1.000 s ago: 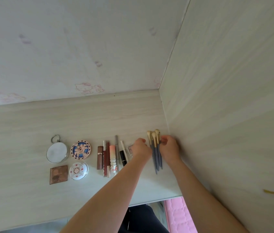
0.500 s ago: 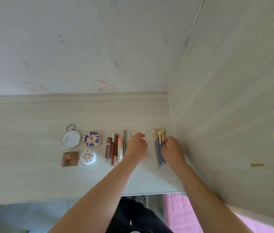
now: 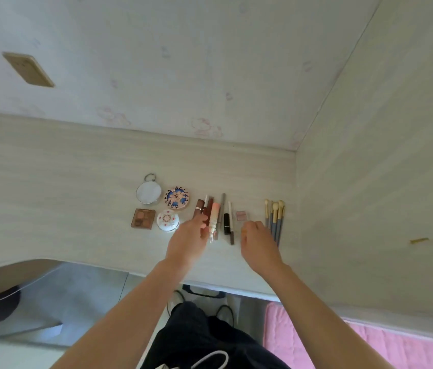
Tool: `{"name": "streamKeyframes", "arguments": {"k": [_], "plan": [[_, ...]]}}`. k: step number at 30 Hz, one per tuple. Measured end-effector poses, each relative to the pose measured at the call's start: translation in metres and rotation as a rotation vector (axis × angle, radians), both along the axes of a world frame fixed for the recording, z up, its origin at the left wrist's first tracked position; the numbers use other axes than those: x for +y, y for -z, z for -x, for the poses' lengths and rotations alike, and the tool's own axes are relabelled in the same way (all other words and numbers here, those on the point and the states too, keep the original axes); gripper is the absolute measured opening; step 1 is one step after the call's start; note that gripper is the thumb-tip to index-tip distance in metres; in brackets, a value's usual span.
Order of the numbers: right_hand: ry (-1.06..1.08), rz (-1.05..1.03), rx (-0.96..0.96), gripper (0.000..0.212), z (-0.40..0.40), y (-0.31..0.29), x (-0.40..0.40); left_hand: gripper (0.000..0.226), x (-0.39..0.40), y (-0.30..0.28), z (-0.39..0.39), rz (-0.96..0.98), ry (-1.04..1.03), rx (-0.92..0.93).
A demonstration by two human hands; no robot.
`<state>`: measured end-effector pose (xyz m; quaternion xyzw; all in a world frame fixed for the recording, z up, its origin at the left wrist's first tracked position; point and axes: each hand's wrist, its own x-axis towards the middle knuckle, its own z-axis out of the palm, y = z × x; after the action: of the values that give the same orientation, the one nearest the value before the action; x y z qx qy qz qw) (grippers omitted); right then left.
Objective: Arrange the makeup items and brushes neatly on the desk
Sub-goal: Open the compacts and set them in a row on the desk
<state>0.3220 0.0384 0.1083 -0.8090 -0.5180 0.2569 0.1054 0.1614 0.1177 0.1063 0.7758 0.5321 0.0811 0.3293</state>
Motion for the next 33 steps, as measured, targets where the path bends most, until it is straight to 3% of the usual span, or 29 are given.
{"name": "streamKeyframes", "arguments": {"k": [3, 13, 19, 24, 33], "plan": [[-0.053, 0.011, 0.016, 0.04, 0.015, -0.005, 0.012, 0.027, 0.007, -0.003, 0.026, -0.102, -0.06, 0.038], [-0.221, -0.023, -0.012, 0.039, 0.063, -0.012, 0.07, 0.019, 0.041, 0.005, 0.091, -0.249, -0.164, 0.1], [-0.266, 0.006, -0.011, 0.032, 0.098, -0.005, 0.113, 0.023, 0.088, 0.015, 0.124, -0.185, -0.165, 0.169], [-0.137, 0.018, -0.015, 0.035, 0.133, 0.001, 0.154, 0.029, 0.141, 0.021, 0.146, -0.088, -0.107, 0.219], [-0.022, 0.204, -0.103, 0.048, 0.165, 0.019, 0.211, 0.025, 0.2, 0.036, 0.15, 0.106, -0.028, 0.129]]}}
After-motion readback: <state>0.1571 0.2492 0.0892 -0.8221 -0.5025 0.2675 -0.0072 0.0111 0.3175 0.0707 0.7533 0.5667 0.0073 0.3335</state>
